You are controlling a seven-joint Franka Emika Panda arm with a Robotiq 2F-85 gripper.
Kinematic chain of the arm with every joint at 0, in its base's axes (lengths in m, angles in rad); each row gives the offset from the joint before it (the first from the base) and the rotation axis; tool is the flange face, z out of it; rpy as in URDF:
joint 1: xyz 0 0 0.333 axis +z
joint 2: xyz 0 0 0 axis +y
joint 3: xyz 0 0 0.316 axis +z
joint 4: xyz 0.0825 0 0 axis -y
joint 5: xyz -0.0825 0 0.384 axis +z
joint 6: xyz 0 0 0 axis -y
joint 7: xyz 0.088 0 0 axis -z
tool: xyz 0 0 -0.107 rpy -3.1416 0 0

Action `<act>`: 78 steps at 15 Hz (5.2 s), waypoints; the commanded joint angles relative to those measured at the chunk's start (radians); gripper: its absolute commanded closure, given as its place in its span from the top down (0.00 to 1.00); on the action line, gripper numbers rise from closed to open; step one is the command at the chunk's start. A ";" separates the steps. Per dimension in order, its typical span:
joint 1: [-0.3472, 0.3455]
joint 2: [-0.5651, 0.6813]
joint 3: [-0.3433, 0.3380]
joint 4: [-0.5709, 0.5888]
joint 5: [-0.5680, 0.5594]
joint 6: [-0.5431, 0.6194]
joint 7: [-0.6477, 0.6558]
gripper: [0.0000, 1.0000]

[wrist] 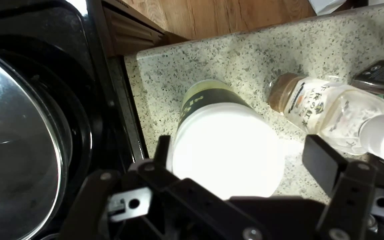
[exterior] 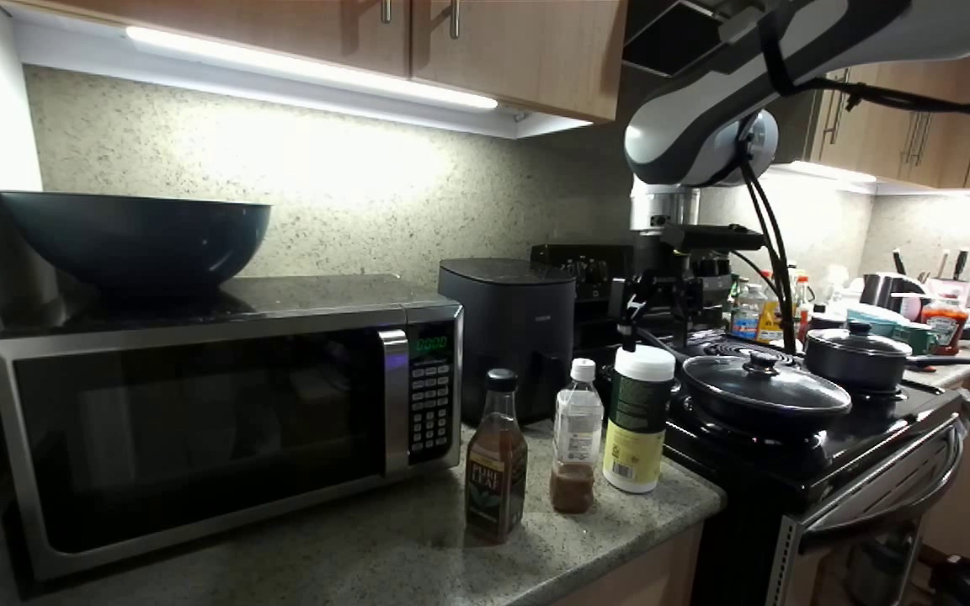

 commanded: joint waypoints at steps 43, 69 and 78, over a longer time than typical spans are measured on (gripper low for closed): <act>-0.020 0.201 0.016 0.259 0.003 -0.222 -0.096 1.00; 0.015 0.216 0.036 0.363 -0.048 -0.175 -0.147 0.67; 0.093 0.306 0.055 0.580 -0.159 -0.399 -0.138 0.67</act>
